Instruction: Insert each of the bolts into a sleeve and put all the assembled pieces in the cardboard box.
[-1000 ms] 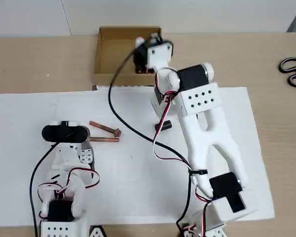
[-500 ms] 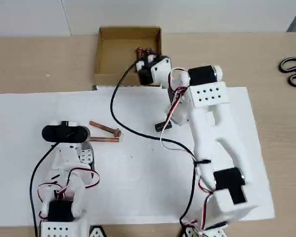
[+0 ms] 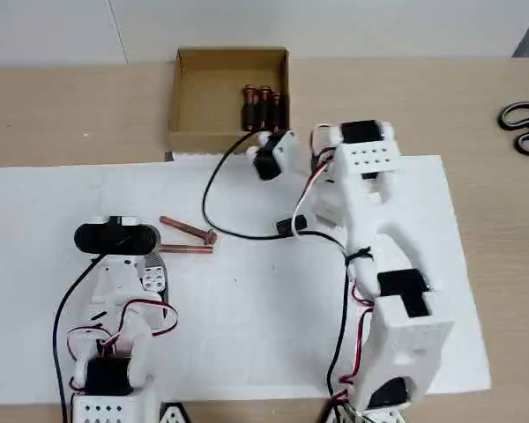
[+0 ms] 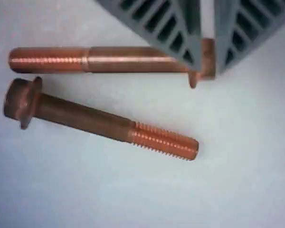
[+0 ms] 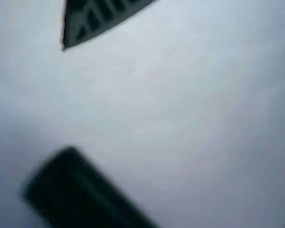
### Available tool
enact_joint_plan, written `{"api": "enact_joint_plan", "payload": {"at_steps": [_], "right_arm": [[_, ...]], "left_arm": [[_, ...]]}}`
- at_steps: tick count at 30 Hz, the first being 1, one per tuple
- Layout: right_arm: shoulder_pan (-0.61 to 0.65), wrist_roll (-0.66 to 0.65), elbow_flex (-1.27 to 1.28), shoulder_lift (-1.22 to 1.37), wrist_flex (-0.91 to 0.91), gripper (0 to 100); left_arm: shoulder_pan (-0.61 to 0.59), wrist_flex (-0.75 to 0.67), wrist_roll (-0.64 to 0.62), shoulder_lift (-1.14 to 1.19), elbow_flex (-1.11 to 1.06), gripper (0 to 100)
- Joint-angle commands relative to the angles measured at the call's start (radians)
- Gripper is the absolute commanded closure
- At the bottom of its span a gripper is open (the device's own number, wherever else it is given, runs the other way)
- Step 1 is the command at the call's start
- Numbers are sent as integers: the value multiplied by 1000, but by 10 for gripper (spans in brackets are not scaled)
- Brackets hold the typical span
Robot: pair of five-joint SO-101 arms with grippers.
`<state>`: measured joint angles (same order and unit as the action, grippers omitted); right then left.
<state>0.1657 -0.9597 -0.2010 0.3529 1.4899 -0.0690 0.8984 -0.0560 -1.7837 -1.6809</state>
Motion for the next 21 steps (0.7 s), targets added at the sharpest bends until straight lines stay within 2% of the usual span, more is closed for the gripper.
{"api": "enact_joint_plan", "payload": {"at_steps": [1,8,21], "right_arm": [[-33,-51,-9,-1,-30,817],[-44,-132,-9,31,-47,818],[-61,-141,-9,151,-213,819]], "left_arm": [[-5,-25,-5,-8,4,994],[-6,-25,-5,-8,4,994],[-6,-25,-5,-8,4,994]]}}
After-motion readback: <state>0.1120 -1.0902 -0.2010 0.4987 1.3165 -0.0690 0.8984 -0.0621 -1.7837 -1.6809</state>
